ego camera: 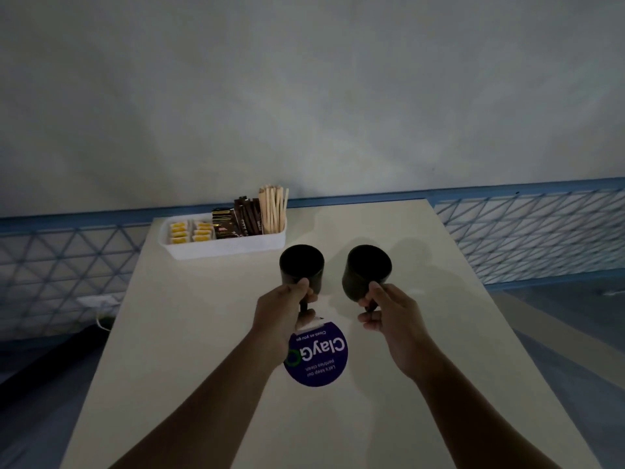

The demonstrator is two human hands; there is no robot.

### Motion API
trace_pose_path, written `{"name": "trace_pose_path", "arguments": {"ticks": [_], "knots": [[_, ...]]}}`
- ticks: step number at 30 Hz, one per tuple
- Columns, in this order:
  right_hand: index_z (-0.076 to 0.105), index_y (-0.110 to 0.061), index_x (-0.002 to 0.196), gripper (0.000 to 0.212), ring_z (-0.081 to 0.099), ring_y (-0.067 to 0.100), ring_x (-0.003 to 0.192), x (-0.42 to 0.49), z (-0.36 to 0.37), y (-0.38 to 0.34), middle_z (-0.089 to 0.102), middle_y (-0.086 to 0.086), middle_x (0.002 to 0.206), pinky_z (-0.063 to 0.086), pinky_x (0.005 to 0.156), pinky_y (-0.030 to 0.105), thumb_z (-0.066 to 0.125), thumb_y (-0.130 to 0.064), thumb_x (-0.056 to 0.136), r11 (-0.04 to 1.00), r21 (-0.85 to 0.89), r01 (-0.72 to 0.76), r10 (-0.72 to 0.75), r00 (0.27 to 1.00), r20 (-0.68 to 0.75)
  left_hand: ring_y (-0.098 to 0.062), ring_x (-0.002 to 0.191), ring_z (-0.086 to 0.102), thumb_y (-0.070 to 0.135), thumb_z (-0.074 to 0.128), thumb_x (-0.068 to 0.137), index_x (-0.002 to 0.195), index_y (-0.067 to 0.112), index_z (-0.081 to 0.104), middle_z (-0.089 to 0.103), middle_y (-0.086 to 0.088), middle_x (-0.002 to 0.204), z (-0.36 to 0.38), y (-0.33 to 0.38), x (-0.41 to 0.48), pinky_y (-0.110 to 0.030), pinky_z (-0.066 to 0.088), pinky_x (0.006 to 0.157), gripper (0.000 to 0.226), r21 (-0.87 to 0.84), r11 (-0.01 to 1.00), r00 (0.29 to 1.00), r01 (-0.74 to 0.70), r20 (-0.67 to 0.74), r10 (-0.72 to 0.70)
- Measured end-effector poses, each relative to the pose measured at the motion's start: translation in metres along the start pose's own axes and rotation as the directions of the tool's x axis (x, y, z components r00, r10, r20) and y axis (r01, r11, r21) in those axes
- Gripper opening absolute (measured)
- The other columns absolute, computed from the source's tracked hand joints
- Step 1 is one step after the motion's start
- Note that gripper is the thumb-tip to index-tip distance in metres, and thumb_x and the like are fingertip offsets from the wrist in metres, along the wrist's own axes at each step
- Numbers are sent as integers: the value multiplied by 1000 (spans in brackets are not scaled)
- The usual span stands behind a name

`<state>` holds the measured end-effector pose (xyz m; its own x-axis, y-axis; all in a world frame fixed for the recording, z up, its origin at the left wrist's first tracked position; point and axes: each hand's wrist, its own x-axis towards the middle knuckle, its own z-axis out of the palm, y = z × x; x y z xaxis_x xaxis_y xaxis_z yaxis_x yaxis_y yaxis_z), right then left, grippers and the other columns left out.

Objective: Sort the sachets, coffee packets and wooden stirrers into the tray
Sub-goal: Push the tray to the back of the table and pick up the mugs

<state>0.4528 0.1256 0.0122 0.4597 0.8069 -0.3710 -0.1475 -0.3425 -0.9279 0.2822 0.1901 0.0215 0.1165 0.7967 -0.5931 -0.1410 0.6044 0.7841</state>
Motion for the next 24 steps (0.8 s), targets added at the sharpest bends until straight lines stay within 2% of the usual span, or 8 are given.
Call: {"name": "trace_pose_path", "arguments": {"ticks": [6,11,19,24], "knots": [[65,-8,84,27,59,26,69,35,23,-18,68,10,83,49,69,39,53,-25,102,999,-47,-2,2,1000,16,-23,101,67,23,65,93,96,5,68,71,-14,103,-4,23,30,-38,57,87,18,-37,999,1000,-20,-13,20],[66,-11,86,25,61,25,69,73,33,-29,72,16,93,50,69,38,53,-27,101,996,-90,2,1,1000,29,-22,102,67,22,64,93,97,7,67,71,-13,102,7,37,60,-39,57,89,17,-46,999,999,-28,-19,27],[65,-10,87,26,61,24,69,133,45,-43,71,12,89,51,70,38,53,-28,102,994,-113,5,-1,999,35,-22,104,66,22,64,93,93,10,67,69,-10,97,31,57,109,-42,56,92,12,-44,999,1000,-19,-15,18],[65,-10,93,24,62,24,72,158,48,-44,72,13,94,52,70,37,52,-28,102,992,-124,-2,5,1000,27,-22,104,66,23,63,94,95,13,67,69,-9,97,42,60,130,-43,56,92,11,-21,999,999,-31,-15,31]]}}
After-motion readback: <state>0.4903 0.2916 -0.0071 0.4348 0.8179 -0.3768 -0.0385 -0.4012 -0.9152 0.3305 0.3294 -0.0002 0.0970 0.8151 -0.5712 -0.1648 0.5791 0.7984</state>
